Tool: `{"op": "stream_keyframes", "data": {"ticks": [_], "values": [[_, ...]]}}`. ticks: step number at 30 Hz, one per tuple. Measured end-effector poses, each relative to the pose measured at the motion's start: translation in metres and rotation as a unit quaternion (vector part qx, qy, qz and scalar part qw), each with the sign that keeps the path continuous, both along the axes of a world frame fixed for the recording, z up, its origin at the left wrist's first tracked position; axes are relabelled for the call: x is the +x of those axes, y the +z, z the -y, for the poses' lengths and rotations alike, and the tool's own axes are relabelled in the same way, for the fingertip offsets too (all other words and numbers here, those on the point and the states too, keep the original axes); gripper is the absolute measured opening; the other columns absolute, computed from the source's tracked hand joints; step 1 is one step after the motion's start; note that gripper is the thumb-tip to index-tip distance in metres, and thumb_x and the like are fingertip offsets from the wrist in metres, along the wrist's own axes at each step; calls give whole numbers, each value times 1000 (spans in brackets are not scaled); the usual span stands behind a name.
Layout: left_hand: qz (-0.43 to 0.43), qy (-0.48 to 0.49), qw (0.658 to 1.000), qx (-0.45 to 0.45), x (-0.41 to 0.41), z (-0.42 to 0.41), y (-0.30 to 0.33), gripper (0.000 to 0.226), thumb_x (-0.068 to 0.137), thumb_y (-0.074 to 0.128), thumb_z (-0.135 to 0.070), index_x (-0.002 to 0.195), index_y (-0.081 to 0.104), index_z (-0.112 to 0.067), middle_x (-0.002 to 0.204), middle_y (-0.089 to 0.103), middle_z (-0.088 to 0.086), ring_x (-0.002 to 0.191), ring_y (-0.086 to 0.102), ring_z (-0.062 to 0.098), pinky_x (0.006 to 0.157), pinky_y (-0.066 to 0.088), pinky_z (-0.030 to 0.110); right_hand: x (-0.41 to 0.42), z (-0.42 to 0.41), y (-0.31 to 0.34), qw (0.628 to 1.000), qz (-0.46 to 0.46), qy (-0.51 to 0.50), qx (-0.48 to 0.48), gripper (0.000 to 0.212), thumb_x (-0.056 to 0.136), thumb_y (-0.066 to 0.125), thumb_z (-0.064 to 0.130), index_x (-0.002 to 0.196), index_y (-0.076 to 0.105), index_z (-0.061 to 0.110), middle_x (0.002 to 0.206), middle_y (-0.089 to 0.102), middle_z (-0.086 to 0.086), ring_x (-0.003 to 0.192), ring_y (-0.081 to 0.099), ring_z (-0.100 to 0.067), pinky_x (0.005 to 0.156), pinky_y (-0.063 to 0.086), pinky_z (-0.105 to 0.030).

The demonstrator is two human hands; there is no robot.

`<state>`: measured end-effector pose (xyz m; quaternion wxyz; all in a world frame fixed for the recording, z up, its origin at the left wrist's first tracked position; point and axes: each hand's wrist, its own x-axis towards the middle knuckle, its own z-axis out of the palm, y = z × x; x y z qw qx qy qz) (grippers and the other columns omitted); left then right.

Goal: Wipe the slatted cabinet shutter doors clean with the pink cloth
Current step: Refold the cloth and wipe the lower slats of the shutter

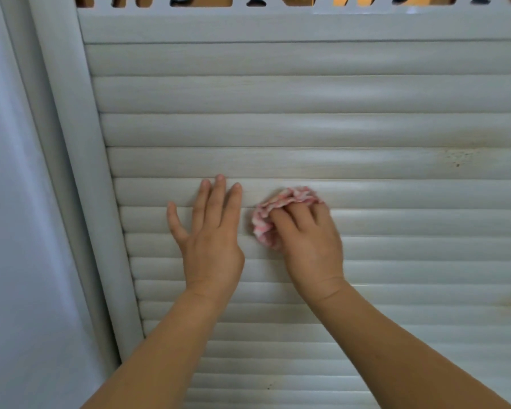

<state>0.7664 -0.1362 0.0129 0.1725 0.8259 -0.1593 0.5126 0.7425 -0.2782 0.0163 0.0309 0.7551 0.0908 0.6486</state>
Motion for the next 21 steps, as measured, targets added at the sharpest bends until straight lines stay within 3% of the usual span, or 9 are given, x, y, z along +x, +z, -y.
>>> {"op": "stream_keyframes", "data": {"ticks": [3,5,8,11,13,17,19,21], "values": [[12,12,1000,4,0,1,-1,69,71,26,-4,138,37,-19,148,34,5,138,23,20,104,9,63,1,4,1,999,-17,2,-37,18,78,67,9,93,73,15,88,67,-9,75,54,-31,64,49,-35],[13,17,1000,7,0,2,-3,74,69,28,2,140,35,-20,150,31,4,139,22,20,105,6,62,-6,23,-1,999,-33,1,-23,20,77,67,12,95,73,17,93,67,-10,83,52,-32,67,49,-35],[11,18,1000,19,1,1,-5,85,65,39,15,142,31,-20,151,27,5,140,19,21,105,1,61,-25,61,-7,997,-35,-5,72,19,79,62,20,93,74,15,96,64,-14,94,46,-34,68,50,-37],[21,23,999,31,1,-1,-5,80,68,30,8,143,28,-21,152,27,4,140,17,20,105,1,60,-43,85,-14,973,-27,-9,227,29,85,50,25,96,72,9,98,63,-17,92,54,-43,67,43,-34],[18,22,999,19,2,1,-5,80,67,30,8,142,30,-21,151,29,3,139,18,19,106,2,59,-43,87,-16,960,-21,-9,280,30,85,49,22,97,71,7,97,63,-18,89,56,-44,70,42,-34],[10,17,1000,-7,4,3,-5,81,64,34,9,139,35,-21,149,33,2,139,22,18,106,4,59,-30,58,-12,976,-33,19,213,27,79,51,20,95,72,11,96,65,-18,90,59,-40,78,53,-52],[14,18,1000,-4,4,4,-5,78,66,29,5,139,36,-21,149,34,3,138,23,18,106,6,60,-22,29,-10,985,-63,32,158,27,76,50,23,90,73,15,91,66,-15,87,60,-39,66,56,-42],[21,12,1000,-7,4,4,-4,70,70,32,-2,137,38,-20,147,36,5,137,24,19,104,10,63,-17,-3,-10,989,-102,30,101,25,75,50,27,85,72,21,88,66,-9,87,55,-32,50,49,-28]]}}
